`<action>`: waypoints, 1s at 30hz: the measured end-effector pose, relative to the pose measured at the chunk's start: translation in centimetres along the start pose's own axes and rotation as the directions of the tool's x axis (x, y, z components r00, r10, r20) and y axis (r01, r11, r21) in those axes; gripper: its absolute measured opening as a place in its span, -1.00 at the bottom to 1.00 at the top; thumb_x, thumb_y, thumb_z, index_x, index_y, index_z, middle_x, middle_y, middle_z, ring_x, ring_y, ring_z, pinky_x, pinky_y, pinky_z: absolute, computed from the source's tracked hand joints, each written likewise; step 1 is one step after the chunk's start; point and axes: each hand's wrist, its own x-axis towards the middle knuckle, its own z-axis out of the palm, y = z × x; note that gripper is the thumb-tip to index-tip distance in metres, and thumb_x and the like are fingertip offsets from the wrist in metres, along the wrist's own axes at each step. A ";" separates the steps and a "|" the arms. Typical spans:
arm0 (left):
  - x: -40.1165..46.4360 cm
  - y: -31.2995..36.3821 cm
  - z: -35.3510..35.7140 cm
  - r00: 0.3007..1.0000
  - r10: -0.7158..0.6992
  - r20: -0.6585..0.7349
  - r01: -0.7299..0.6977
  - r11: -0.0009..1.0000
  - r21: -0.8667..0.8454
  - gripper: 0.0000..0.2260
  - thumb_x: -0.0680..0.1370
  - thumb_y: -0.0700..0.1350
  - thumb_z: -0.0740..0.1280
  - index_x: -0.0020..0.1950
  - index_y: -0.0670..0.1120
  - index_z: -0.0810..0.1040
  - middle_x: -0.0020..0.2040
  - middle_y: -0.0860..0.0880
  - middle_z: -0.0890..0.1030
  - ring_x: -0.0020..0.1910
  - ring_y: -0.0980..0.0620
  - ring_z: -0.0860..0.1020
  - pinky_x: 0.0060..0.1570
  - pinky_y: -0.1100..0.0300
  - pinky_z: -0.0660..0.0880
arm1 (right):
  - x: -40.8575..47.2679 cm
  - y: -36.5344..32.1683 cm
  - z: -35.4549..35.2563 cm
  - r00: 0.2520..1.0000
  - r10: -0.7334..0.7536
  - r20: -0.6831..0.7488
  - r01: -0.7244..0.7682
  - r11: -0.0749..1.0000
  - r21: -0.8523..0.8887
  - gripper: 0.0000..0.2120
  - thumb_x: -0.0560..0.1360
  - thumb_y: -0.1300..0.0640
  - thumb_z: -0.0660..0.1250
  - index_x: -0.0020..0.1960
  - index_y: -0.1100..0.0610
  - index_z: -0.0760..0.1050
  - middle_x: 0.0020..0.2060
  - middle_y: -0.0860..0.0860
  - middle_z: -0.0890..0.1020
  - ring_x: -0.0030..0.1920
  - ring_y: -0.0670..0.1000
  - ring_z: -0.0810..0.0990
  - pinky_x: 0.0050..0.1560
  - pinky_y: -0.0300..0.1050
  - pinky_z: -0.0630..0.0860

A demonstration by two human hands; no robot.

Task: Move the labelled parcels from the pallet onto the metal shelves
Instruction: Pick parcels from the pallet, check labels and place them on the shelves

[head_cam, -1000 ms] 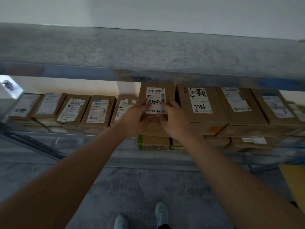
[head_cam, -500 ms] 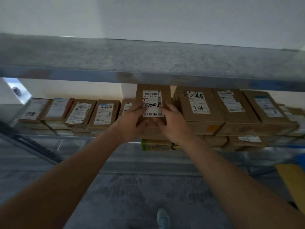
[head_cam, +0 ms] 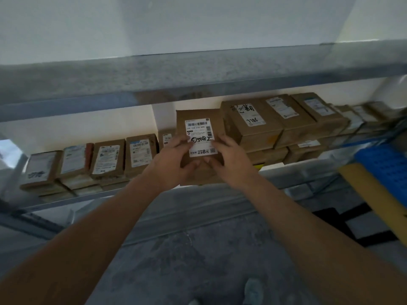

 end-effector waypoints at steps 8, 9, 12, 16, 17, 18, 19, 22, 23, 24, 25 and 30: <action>-1.7 3.3 -1.2 0.993 0.113 -0.012 -0.113 0.993 0.016 -0.41 0.59 0.12 0.39 0.53 -0.14 0.41 0.53 0.00 0.33 0.48 0.01 0.32 0.46 0.25 0.15 | -4.1 -0.7 -2.0 0.995 0.024 -0.097 -0.026 1.000 -0.013 -0.48 0.57 0.05 0.42 0.44 0.26 0.45 0.46 0.12 0.39 0.46 0.09 0.37 0.50 0.02 0.34; -1.8 3.9 -1.2 0.992 0.125 -0.011 -0.124 0.992 0.014 -0.41 0.59 0.11 0.40 0.53 -0.15 0.42 0.52 0.00 0.33 0.47 0.01 0.32 0.47 0.24 0.16 | -4.6 -0.4 -2.4 0.994 0.031 -0.103 -0.032 0.999 -0.007 -0.48 0.57 0.05 0.42 0.44 0.26 0.45 0.46 0.12 0.39 0.45 0.09 0.38 0.49 0.04 0.35; -2.0 6.0 -1.0 0.989 0.146 -0.008 -0.146 0.989 0.007 -0.40 0.58 0.14 0.39 0.53 -0.13 0.41 0.53 0.00 0.33 0.48 0.01 0.33 0.51 0.11 0.26 | -6.1 0.6 -3.7 0.991 0.051 -0.123 -0.051 0.999 0.003 -0.47 0.56 0.04 0.42 0.45 0.25 0.44 0.48 0.14 0.37 0.48 0.10 0.35 0.52 -0.07 0.27; -2.2 9.4 -0.1 0.985 0.170 -0.007 -0.169 0.985 0.034 -0.41 0.59 0.14 0.38 0.55 -0.10 0.39 0.54 0.03 0.31 0.48 0.06 0.31 0.42 0.25 0.17 | -8.7 2.1 -5.8 0.985 0.072 -0.157 -0.072 0.997 0.007 -0.47 0.58 0.02 0.41 0.47 0.22 0.42 0.53 0.12 0.32 0.51 0.08 0.31 0.49 -0.11 0.26; -2.2 10.3 0.3 0.984 0.176 -0.004 -0.175 0.984 0.030 -0.41 0.59 0.14 0.38 0.55 -0.11 0.39 0.54 0.03 0.31 0.48 0.06 0.32 0.42 0.25 0.18 | -9.4 2.6 -6.4 0.983 0.075 -0.167 -0.074 0.997 0.015 -0.47 0.58 0.03 0.41 0.47 0.21 0.42 0.52 0.11 0.32 0.51 0.08 0.31 0.48 -0.09 0.28; -2.2 11.4 0.7 0.983 0.182 0.000 -0.182 0.983 0.023 -0.41 0.59 0.14 0.38 0.55 -0.11 0.40 0.54 0.03 0.31 0.48 0.07 0.32 0.43 0.23 0.21 | -10.2 3.2 -7.0 0.982 0.080 -0.173 -0.077 0.997 0.023 -0.47 0.58 0.03 0.40 0.48 0.20 0.42 0.52 0.10 0.32 0.51 0.07 0.31 0.47 -0.09 0.28; -2.2 12.4 1.2 0.982 0.189 0.007 -0.189 0.982 0.013 -0.41 0.59 0.13 0.38 0.54 -0.12 0.40 0.54 0.03 0.31 0.48 0.06 0.32 0.46 0.20 0.23 | -11.0 3.8 -7.7 0.980 0.083 -0.179 -0.080 0.997 0.023 -0.47 0.59 0.03 0.40 0.48 0.20 0.41 0.53 0.09 0.32 0.51 0.06 0.30 0.48 -0.10 0.26; -2.1 15.5 2.4 0.979 0.204 0.026 -0.204 0.979 -0.007 -0.40 0.60 0.12 0.38 0.55 -0.14 0.39 0.54 0.01 0.30 0.49 0.05 0.31 0.53 0.08 0.27 | -12.9 6.0 -9.6 0.974 0.095 -0.207 -0.097 0.995 0.002 -0.46 0.60 0.01 0.38 0.50 0.19 0.38 0.55 0.08 0.28 0.53 0.05 0.26 0.52 -0.04 0.24; -2.0 16.7 2.9 0.977 0.209 0.031 -0.209 0.978 -0.008 -0.40 0.60 0.13 0.37 0.55 -0.14 0.39 0.55 0.02 0.29 0.50 0.05 0.31 0.54 0.06 0.27 | -13.6 6.7 -10.2 0.971 0.103 -0.215 -0.107 0.994 -0.006 -0.46 0.60 0.00 0.37 0.51 0.18 0.37 0.56 0.07 0.27 0.54 0.05 0.24 0.52 -0.03 0.23; -1.8 17.8 3.3 0.976 0.216 0.036 -0.216 0.976 -0.008 -0.39 0.60 0.13 0.37 0.56 -0.14 0.38 0.56 0.02 0.28 0.50 0.05 0.30 0.54 0.06 0.25 | -14.2 7.5 -10.9 0.969 0.110 -0.222 -0.114 0.993 -0.009 -0.46 0.61 0.00 0.36 0.52 0.17 0.37 0.56 0.06 0.26 0.54 0.04 0.23 0.51 -0.07 0.20; -1.5 19.0 3.8 0.973 0.227 0.039 -0.227 0.974 -0.008 -0.39 0.61 0.13 0.36 0.57 -0.13 0.37 0.56 0.03 0.27 0.51 0.06 0.29 0.55 0.09 0.22 | -14.9 8.2 -11.6 0.966 0.117 -0.231 -0.122 0.992 -0.010 -0.46 0.61 0.00 0.36 0.52 0.17 0.36 0.56 0.05 0.26 0.54 0.03 0.23 0.49 -0.14 0.16; 0.5 24.9 6.7 0.949 0.310 0.058 -0.310 0.951 -0.014 -0.40 0.62 0.13 0.34 0.58 -0.13 0.35 0.58 0.02 0.25 0.52 0.07 0.26 0.54 0.15 0.19 | -17.9 12.6 -15.5 0.944 0.160 -0.289 -0.172 0.985 -0.016 -0.47 0.62 0.02 0.35 0.52 0.17 0.35 0.56 0.07 0.26 0.52 0.03 0.26 0.42 -0.26 0.12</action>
